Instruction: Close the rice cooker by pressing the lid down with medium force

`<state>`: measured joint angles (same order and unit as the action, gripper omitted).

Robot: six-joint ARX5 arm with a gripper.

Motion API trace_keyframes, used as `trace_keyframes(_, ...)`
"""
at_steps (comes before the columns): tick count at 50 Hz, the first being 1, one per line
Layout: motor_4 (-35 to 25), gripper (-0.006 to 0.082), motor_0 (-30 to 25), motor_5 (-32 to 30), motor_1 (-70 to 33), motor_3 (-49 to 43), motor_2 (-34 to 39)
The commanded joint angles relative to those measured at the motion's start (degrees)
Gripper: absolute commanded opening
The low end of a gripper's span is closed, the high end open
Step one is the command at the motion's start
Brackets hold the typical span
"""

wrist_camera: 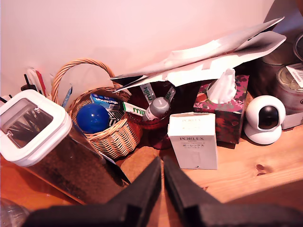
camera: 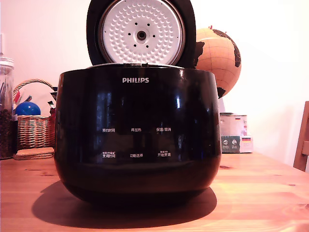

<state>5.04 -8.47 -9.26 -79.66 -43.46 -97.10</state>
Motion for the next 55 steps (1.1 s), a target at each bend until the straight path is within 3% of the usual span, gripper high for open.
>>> trace_keyframes(1,-1.2,-0.0024,0.1,0.3,-0.6,0.3,0.6)
trace_keyframes(17,-3.2,-0.0024,0.1,0.3,-0.6,0.5,0.6)
trace_keyframes(34,-13.4,-0.0024,0.5,2.9,-1.4,10.8,0.5)
trace_keyframes(44,-24.0,-0.0024,2.0,8.2,-4.7,15.8,-0.5)
trace_keyframes(55,-35.4,-0.0024,3.3,13.5,-12.9,16.4,-6.2)
